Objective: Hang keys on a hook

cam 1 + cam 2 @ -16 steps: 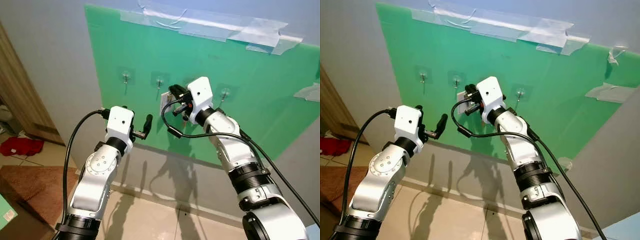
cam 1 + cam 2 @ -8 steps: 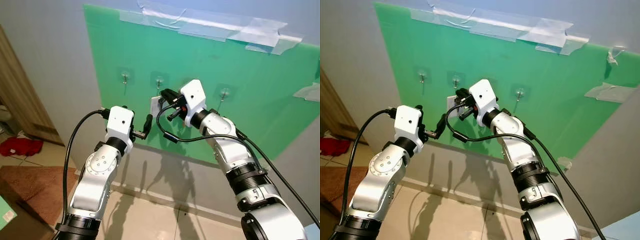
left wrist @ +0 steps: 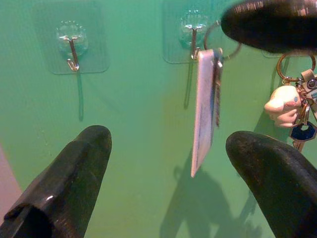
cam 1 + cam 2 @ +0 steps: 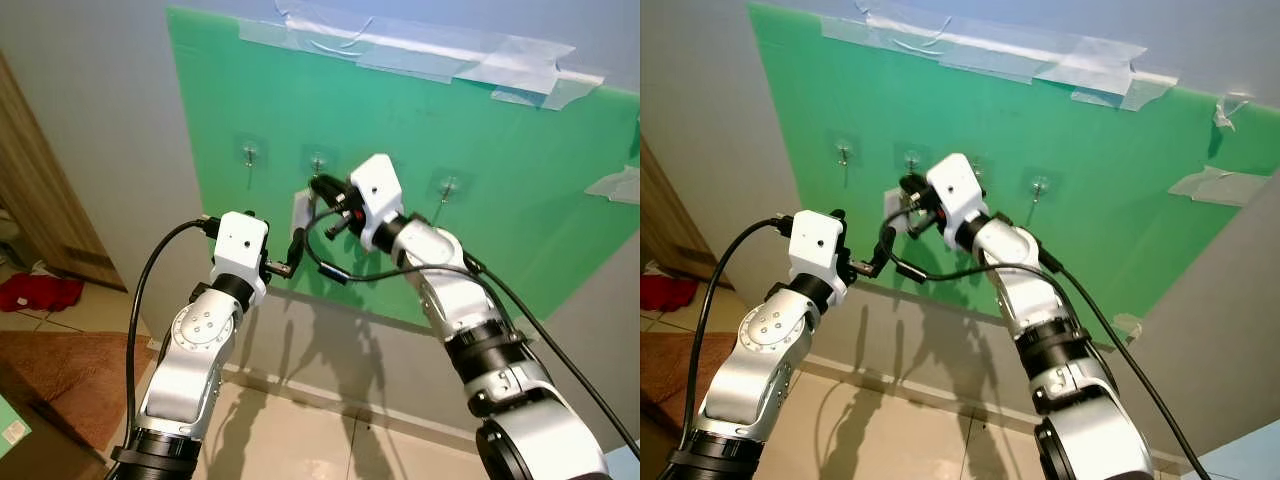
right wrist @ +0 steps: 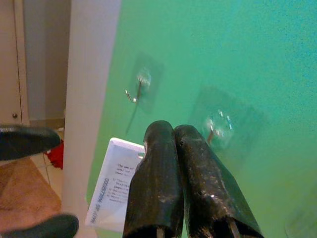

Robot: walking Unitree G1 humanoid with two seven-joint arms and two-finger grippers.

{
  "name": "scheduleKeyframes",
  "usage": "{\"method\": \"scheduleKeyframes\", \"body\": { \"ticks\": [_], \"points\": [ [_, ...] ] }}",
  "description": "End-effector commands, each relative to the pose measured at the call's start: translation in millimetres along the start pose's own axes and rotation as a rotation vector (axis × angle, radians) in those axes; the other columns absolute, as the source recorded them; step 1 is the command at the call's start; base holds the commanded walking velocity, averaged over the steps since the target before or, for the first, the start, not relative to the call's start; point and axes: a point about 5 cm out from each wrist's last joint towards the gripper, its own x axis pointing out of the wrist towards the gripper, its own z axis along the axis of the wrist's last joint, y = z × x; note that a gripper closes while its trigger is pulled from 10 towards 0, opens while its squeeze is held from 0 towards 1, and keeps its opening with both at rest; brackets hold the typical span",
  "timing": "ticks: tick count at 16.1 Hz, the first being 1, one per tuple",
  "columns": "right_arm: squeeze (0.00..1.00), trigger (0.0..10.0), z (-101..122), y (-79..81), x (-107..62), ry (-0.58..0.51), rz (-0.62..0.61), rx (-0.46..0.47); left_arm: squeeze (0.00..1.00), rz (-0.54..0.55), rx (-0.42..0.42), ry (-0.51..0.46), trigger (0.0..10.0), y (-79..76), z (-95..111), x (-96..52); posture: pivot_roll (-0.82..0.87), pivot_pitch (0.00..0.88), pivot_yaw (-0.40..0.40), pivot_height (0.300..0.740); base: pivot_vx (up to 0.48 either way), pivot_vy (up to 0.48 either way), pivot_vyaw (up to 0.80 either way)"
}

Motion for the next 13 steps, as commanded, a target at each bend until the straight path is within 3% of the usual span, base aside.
{"method": "scheduleKeyframes", "body": {
  "ticks": [1, 6, 13],
  "points": [
    [0.00, 0.0, 3, 0.0, 3.3, -0.008, 0.003, -0.014, 0.00, -0.003, 0.009, -0.018, 10.0, -1.7, 4, 1.6, 0.05, 0.000, -0.070, 0.740, 0.000, 0.000, 0.00],
    [0.00, 0.0, 0, 0.0, 7.0, -0.003, -0.028, -0.003, 0.00, -0.003, 0.012, -0.018, 10.0, -1.1, 4, 1.6, 0.05, 0.000, -0.067, 0.740, 0.000, 0.000, 0.00],
    [0.00, 0.0, -9, -3.7, 9.0, 0.022, -0.088, 0.158, 0.00, -0.003, 0.014, -0.017, 10.0, -1.2, 4, 1.6, 0.05, 0.000, -0.064, 0.740, 0.000, 0.000, 0.00]
  ]
}}
